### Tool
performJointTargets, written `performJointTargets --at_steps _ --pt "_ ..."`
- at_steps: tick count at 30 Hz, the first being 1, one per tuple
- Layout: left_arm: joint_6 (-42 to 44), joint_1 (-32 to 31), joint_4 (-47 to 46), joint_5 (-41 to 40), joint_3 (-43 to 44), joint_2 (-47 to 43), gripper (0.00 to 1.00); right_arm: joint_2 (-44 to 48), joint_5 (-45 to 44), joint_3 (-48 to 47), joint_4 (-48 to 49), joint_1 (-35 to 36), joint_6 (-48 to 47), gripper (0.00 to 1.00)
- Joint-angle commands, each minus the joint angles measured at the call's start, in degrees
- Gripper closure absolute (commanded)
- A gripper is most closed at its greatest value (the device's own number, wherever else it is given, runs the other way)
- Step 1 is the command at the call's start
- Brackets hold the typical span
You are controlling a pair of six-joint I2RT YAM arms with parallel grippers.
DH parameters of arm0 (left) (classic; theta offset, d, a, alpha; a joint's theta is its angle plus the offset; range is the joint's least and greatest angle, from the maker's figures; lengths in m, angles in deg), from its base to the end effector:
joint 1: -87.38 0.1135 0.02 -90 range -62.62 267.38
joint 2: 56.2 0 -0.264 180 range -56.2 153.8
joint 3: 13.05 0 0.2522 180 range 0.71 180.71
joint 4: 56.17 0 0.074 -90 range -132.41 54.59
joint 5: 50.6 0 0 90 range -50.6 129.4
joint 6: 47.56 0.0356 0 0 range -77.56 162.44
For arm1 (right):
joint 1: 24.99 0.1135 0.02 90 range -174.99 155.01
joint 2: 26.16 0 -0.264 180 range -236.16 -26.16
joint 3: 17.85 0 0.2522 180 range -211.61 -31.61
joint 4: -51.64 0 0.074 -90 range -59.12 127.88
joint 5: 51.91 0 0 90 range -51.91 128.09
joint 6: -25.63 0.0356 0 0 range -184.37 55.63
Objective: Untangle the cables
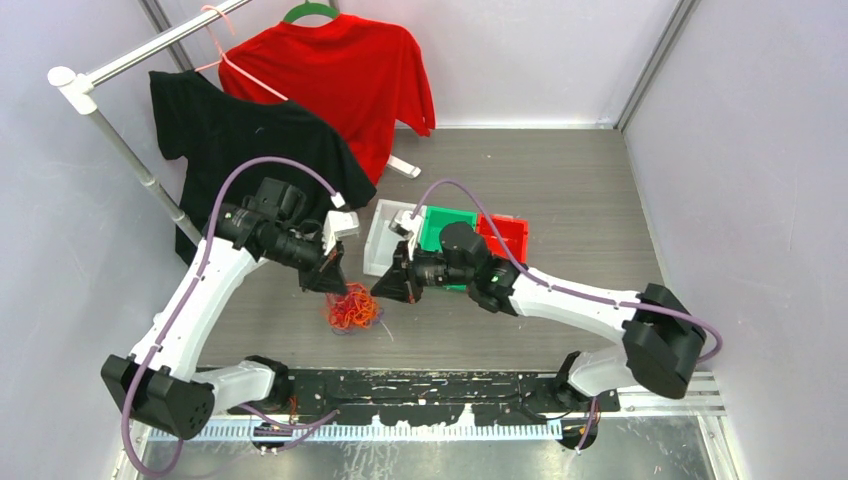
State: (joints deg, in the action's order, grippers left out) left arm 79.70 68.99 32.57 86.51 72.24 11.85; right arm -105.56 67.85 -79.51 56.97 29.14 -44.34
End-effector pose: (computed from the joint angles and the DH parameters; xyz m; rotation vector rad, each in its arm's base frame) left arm 0.1753 -0.0858 0.3400 1.3322 2.1414 -1.0147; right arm 0.1697 0.2649 0.2736 -0.9648 1.7329 1.3512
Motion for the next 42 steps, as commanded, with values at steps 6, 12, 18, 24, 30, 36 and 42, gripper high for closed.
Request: performJointTargets --at_steps 6,12,18,24,30,36,42 --pt "-3.94 -0.25 -8.60 -9.70 -3.53 -3.32 0.88 6.07 -2.69 -1.48 -8.28 0.17 -3.64 0.99" --pt "-2.41 -0.30 -3.68 -3.08 -0.55 -3.14 1.00 2.35 -3.88 -1.95 -2.79 0.13 -2.40 0.50" --pt "-2.32 -0.32 -1.42 -0.36 1.21 -2.89 1.00 -3.05 -5.22 -1.84 8.64 0.48 0.06 0.42" --pt "-3.41 -0.24 -1.03 0.52 2.69 -2.65 1.00 -5.66 -2.30 -3.35 13.79 1.68 1.33 0.41" --pt "-5.34 -0.24 -1.70 0.88 3.32 -2.73 1.00 -5.00 -1.85 -2.36 13.78 2.12 1.81 0.41" --pt "-11.98 -0.24 -3.93 1.89 4.56 -3.16 1.00 -1.76 -10.52 -1.04 12.28 2.33 -0.87 0.42" --pt "-15.69 -0.25 -2.64 6.08 5.81 -3.35 1.00 -3.25 -20.42 -1.69 15.94 3.91 -4.04 0.44"
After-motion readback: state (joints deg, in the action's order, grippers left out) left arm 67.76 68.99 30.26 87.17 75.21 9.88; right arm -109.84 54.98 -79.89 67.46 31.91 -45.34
